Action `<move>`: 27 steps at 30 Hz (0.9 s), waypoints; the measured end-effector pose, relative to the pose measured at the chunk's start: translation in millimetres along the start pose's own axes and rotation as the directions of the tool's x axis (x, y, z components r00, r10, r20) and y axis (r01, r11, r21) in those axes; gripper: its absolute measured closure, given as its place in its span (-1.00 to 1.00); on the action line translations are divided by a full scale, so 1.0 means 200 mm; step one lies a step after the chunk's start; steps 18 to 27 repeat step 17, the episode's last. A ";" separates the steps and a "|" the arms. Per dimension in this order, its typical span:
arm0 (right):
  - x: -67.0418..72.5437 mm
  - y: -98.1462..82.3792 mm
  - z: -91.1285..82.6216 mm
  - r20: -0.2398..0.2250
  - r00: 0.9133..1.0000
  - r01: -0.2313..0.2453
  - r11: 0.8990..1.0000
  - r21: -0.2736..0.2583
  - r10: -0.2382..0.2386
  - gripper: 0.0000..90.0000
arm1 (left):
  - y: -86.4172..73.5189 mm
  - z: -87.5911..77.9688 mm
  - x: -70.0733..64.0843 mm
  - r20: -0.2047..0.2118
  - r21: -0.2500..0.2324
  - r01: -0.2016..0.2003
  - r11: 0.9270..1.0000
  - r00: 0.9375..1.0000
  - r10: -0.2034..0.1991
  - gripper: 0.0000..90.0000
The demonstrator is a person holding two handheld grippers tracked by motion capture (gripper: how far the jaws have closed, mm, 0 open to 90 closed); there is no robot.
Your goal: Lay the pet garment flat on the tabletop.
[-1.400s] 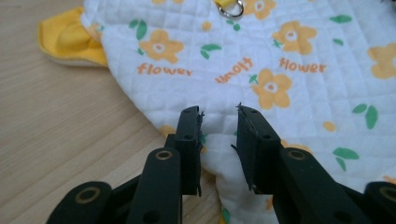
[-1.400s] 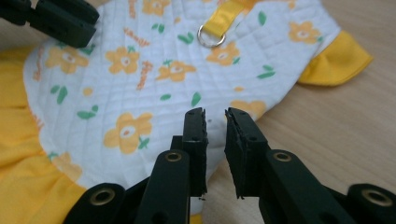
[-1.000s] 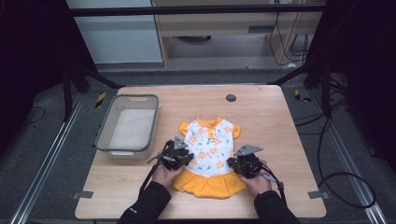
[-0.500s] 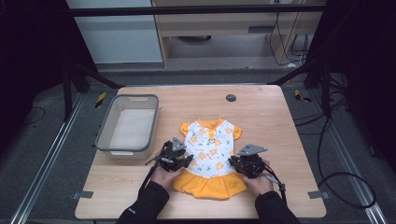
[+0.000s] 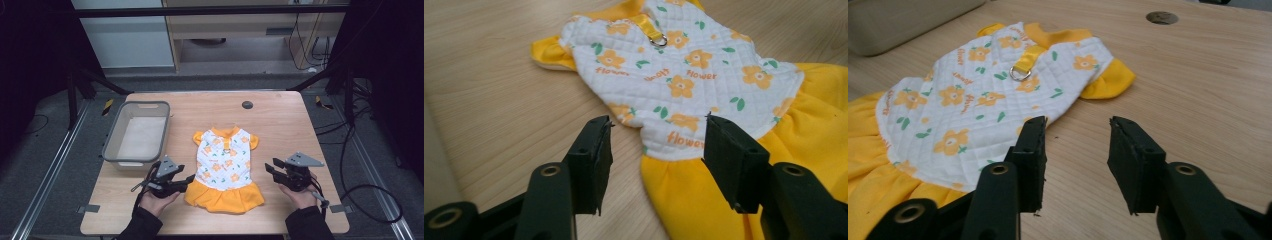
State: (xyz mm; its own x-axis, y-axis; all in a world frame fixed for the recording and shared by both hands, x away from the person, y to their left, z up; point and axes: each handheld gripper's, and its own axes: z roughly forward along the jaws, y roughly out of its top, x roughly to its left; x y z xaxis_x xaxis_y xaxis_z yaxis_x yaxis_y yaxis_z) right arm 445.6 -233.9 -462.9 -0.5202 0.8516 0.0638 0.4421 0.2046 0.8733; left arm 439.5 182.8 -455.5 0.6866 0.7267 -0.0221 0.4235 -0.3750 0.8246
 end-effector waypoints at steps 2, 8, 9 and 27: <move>-0.03 -0.02 -0.02 0.018 1.000 -0.012 1.000 0.000 0.012 0.12 | -0.03 -0.04 0.02 -0.008 -0.005 0.011 1.000 1.000 -0.011 -0.08; -0.09 -0.06 -0.06 0.066 0.997 -0.039 0.999 0.002 0.038 -0.15 | -0.11 -0.16 0.06 -0.020 -0.019 0.051 0.999 0.998 -0.051 -0.20; -0.10 -0.07 -0.07 0.071 0.997 -0.042 0.999 -0.002 0.042 -0.19 | -0.13 -0.17 0.07 -0.028 -0.025 0.053 0.998 0.998 -0.053 -0.21; -0.15 -0.12 -0.10 0.132 0.990 -0.049 0.999 0.015 0.047 -0.43 | -0.25 -0.30 0.19 -0.090 -0.051 0.106 0.993 0.990 -0.110 -0.36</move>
